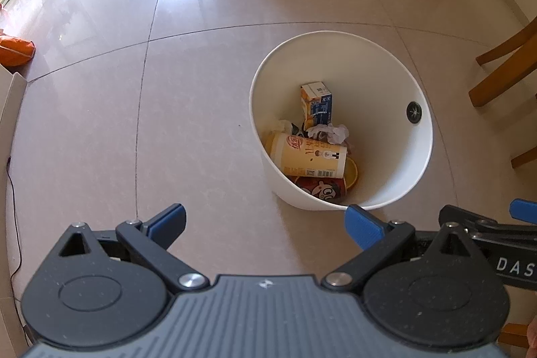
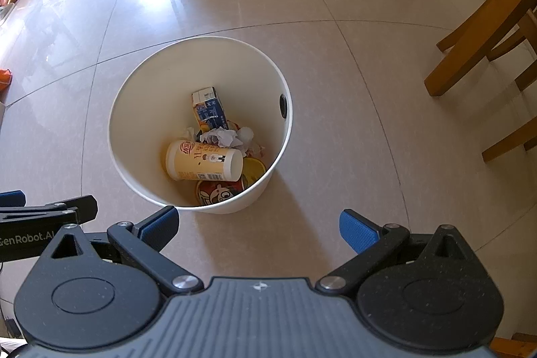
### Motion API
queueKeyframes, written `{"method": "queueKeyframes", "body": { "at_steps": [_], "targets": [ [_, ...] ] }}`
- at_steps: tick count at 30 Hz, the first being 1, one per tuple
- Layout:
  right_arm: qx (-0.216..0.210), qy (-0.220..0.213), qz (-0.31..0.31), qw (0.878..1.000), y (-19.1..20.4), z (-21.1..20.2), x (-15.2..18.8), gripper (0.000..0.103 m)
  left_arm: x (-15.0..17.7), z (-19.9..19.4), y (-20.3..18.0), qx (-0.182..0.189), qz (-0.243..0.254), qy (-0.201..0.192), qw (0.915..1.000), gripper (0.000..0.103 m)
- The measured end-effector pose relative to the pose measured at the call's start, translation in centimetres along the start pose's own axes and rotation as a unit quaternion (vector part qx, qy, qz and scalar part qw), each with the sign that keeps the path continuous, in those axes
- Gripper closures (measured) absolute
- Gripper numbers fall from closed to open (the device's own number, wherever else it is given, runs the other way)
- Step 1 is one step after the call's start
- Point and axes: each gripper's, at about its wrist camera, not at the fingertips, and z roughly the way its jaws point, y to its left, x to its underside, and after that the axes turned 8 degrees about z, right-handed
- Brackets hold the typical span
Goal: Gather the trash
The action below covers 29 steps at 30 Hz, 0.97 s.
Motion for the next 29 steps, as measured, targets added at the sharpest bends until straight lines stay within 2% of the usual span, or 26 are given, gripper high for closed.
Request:
{"method": "queueKeyframes", "body": {
  "at_steps": [29],
  "targets": [
    [-0.004,0.0,0.005,1.0,0.1,0.0,0.13,0.0,0.11,-0.08,0.54,0.011,0.0,0.008,0.9999,0.003]
  ]
}}
